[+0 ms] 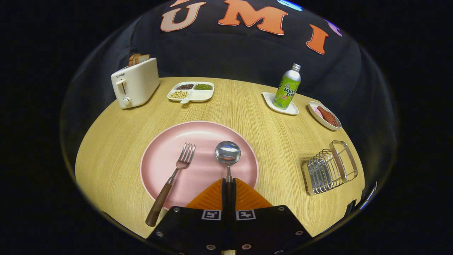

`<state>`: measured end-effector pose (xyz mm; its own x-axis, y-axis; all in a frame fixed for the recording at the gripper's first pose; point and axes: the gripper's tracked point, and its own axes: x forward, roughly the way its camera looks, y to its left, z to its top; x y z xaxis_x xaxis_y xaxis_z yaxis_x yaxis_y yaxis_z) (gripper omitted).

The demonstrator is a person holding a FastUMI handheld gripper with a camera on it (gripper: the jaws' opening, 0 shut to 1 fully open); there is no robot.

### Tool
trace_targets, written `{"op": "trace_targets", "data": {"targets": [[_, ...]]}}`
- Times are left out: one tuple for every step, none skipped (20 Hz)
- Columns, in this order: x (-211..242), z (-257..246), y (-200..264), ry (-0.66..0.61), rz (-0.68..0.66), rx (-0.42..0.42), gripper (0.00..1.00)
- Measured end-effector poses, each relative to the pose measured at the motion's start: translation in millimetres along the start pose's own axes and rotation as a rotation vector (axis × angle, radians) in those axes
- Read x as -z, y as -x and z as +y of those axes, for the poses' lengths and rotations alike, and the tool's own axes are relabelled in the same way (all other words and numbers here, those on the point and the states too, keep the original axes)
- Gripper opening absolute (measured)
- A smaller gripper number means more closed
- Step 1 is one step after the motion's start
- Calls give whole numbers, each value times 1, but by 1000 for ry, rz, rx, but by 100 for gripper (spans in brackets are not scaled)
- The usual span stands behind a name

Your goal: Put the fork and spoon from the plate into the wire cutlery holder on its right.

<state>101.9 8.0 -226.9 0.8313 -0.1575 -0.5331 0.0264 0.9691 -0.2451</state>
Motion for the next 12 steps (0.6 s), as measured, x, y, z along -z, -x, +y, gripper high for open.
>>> {"op": "trace_targets", "data": {"targets": [[-4,-2,5,5,-6,-9,1],[-7,-3,9,14,-9,-26,1],[-10,-5,14,23,-13,-39,1],[-13,-10,18,30,-18,-42,1],[-17,-15,23,30,-23,-44,1],[-20,-22,29,22,-27,-48,1],[-25,-28,33,13,-31,-52,1],[-29,-35,38,7,-35,-52,1],[-35,-45,42,13,-40,-47,1],[-40,-55,47,27,-47,-39,1],[-45,-65,52,46,-57,-32,1],[-50,-74,58,55,-61,-29,1]]}}
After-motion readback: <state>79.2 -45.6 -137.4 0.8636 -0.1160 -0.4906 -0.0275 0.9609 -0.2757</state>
